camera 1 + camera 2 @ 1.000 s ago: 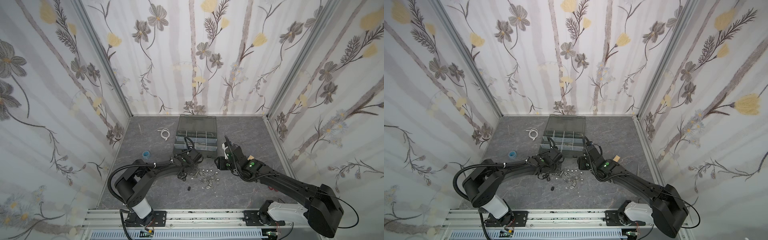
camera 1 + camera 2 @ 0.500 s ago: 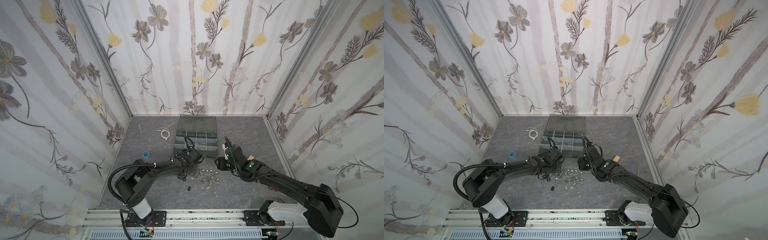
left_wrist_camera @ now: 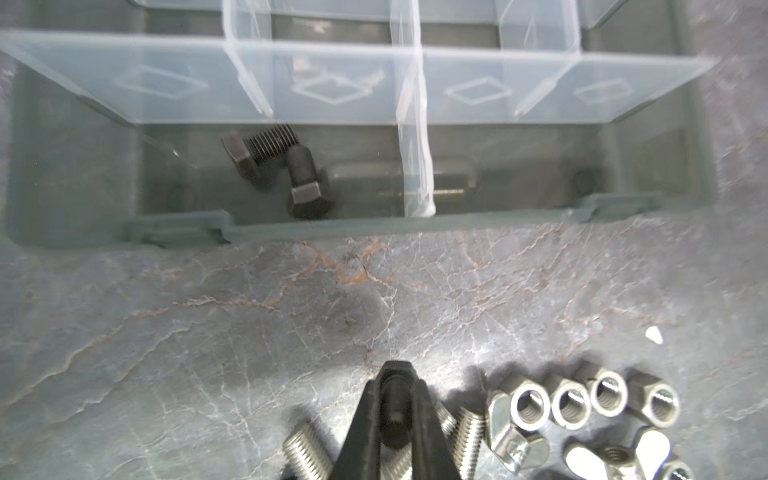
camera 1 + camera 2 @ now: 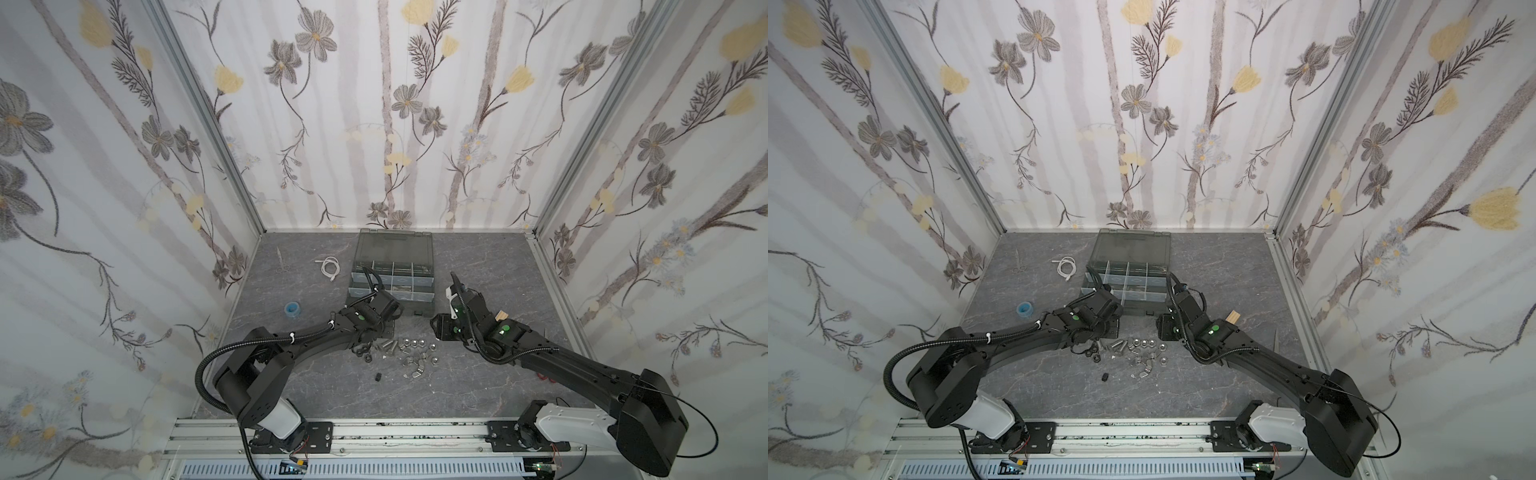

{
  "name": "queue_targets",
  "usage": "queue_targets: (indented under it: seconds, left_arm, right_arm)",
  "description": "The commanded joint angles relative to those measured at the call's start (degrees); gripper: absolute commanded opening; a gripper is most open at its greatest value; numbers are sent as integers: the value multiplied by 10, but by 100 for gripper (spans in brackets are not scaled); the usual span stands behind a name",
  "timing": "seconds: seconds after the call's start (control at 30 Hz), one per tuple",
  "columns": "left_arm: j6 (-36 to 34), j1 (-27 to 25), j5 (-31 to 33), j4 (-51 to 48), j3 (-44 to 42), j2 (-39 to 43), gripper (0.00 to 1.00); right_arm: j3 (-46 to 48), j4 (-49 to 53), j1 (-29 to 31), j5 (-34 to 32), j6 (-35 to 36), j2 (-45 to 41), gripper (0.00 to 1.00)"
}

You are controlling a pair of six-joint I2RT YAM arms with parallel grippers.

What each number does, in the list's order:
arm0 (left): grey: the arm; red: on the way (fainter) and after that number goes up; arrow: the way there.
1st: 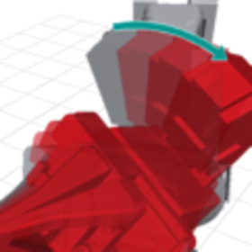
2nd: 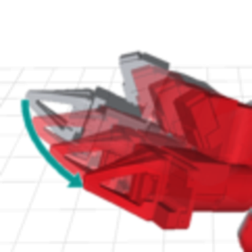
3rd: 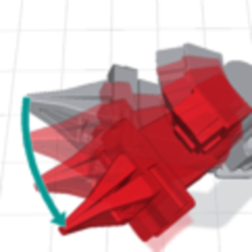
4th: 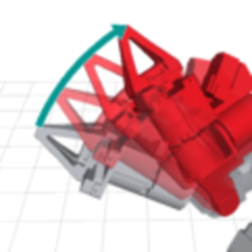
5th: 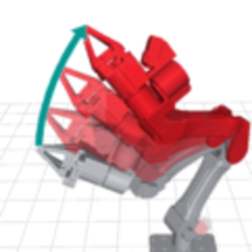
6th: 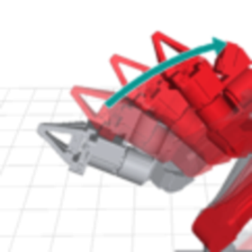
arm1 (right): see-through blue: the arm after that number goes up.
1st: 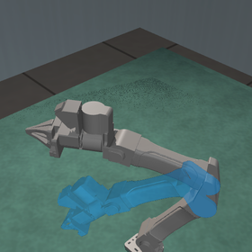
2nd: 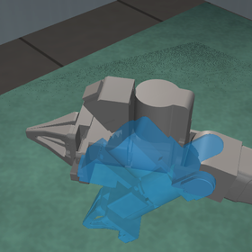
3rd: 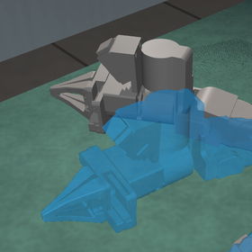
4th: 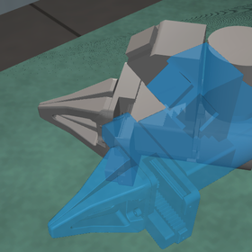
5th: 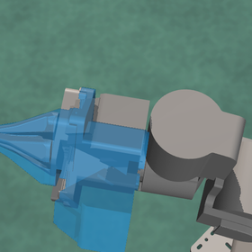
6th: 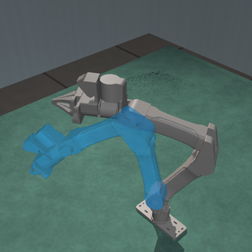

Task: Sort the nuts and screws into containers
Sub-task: 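Carry the black bolt into the box compartment and open the left gripper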

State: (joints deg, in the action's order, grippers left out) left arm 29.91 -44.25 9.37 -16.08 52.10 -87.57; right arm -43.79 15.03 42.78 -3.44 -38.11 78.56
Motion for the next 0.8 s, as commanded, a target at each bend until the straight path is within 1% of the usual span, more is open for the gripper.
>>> queue_targets:
  seconds: [0.0, 0.17, 0.37, 0.47, 0.77]
  left_arm:
    - [-8, 19, -7, 3, 12, 24, 10]
    - [-29, 61, -32, 5, 35, 31, 10]
    - [-42, 106, -73, 10, 71, -5, 10]
    - [-41, 109, -89, 13, 81, -22, 10]
    - [-38, 119, -104, 27, 103, -66, 10]
  right_arm:
    - [2, -18, 0, -13, -7, -6, 50]
    - [2, -18, -2, -15, -7, -9, 50]
    - [2, -16, -3, -15, -8, -15, 50]
    - [2, -13, -3, -20, -9, -21, 50]
    - [2, -10, -4, -24, -11, -29, 50]
